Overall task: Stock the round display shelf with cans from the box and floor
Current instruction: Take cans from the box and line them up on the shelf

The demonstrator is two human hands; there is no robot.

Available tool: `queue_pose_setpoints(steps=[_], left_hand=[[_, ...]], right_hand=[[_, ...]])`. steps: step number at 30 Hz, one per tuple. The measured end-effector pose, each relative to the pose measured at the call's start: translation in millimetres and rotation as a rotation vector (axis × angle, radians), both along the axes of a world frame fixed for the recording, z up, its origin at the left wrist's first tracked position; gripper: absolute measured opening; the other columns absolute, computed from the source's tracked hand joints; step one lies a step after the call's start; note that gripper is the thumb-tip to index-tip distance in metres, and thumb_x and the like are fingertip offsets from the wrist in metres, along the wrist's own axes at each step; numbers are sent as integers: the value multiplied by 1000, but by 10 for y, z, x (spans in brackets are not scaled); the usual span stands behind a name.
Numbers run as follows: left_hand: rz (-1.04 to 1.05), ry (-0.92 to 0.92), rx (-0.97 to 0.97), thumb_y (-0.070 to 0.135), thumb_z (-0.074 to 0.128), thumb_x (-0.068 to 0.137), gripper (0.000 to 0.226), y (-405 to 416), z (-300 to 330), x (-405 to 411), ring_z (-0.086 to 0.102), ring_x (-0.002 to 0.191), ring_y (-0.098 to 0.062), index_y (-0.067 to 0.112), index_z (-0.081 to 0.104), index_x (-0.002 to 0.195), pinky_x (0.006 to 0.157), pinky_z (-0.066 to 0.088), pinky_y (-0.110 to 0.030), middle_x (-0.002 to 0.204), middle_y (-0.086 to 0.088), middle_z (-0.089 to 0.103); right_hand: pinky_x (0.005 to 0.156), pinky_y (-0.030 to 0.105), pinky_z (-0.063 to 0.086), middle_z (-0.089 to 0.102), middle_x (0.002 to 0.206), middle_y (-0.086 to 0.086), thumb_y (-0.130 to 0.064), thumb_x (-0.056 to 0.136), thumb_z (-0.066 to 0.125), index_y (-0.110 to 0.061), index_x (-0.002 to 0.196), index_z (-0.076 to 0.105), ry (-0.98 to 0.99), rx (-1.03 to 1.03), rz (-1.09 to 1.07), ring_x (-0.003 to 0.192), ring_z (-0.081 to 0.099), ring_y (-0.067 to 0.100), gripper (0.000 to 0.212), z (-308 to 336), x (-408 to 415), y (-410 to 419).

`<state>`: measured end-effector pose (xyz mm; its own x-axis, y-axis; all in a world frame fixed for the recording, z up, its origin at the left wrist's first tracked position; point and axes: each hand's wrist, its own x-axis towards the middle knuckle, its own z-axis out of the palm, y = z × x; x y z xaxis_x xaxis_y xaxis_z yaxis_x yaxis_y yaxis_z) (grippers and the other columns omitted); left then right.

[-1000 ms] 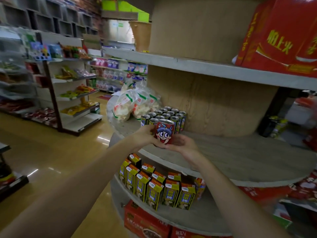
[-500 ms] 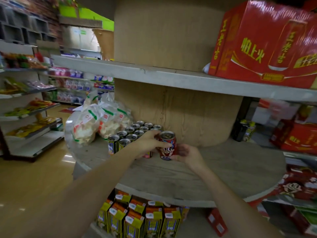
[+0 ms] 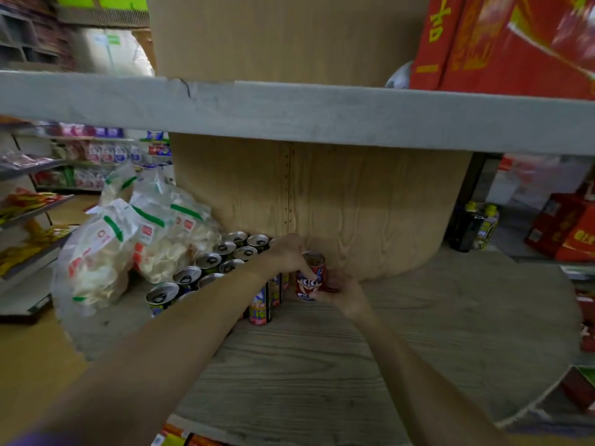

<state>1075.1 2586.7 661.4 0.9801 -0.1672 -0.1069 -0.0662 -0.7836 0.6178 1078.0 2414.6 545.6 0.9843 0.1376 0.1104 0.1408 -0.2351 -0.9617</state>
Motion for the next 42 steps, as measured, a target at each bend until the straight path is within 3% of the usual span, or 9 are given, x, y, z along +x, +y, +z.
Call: queue_pose_setpoints(steps=[5, 10, 15, 18, 20, 23, 28, 37, 42], left_hand=[[-30, -28, 156, 25, 91, 65, 56, -61, -84, 267, 59, 97, -19, 1, 65, 109, 76, 47, -28, 110, -8, 67], [-93, -149, 294, 29, 83, 77, 57, -128, -111, 386, 58, 110, -23, 2, 62, 123, 74, 37, -26, 122, -12, 63], [-166, -189, 391, 11, 65, 90, 17, -93, -222, 527, 64, 91, -24, 0, 72, 100, 62, 42, -31, 104, -14, 71], [-224, -150, 378, -3, 55, 86, 15, -91, -314, 613, 63, 72, -26, -7, 70, 81, 65, 52, -44, 86, -21, 70], [-255, -138, 399, -4, 54, 84, 16, -71, -371, 676, 65, 76, -27, -4, 69, 79, 70, 54, -45, 81, -18, 68], [-328, -129, 385, -7, 50, 84, 26, -57, -299, 551, 60, 82, -22, 12, 67, 84, 71, 47, -34, 83, -9, 59], [-369, -122, 249, 1, 54, 93, 26, -5, -217, 414, 61, 109, -18, 5, 70, 114, 89, 49, -26, 117, -5, 68], [-414, -207, 186, 6, 61, 86, 17, 17, -191, -54, 65, 96, -20, 5, 73, 99, 79, 49, -27, 99, -5, 71], [-471, -137, 46, 8, 62, 87, 13, -105, -324, -463, 64, 82, -21, 4, 72, 95, 70, 52, -26, 87, -5, 67]], right_hand=[[71, 17, 54, 69, 95, 4, 16, 68, 78, 5, 108, 56, 46, -32, -42, 79, 69, -3, 46, -171, 198, 86], [96, 42, 53, 74, 107, -5, -23, 64, 91, -17, 118, 66, 32, -135, -82, 102, 68, 11, 60, -340, 434, 148], [89, 24, 48, 70, 111, -2, -19, 70, 87, -13, 122, 62, 32, -281, -149, 104, 63, 13, 58, -285, 431, 219], [83, 16, 41, 68, 114, 2, -9, 74, 83, -5, 124, 59, 56, -285, -175, 105, 60, 12, 55, -329, 465, 174], [87, 18, 41, 68, 117, 5, -5, 75, 82, -5, 125, 59, 58, -316, -193, 108, 59, 13, 55, -356, 468, 156], [87, 23, 44, 71, 112, 8, -4, 81, 74, -5, 118, 65, 36, -395, -237, 108, 63, 20, 38, -382, 446, 160], [85, 31, 51, 73, 102, 6, -8, 80, 72, -8, 106, 70, 25, -375, -300, 100, 65, 22, 26, -356, 344, 259], [79, 25, 48, 69, 92, 1, -3, 83, 68, -18, 85, 64, -16, -228, -507, 91, 64, 17, 16, -113, -338, 211], [83, 45, 55, 71, 84, -1, -18, 75, 70, -31, 69, 69, 27, -179, -618, 90, 68, 26, 14, -231, -1000, -46]])
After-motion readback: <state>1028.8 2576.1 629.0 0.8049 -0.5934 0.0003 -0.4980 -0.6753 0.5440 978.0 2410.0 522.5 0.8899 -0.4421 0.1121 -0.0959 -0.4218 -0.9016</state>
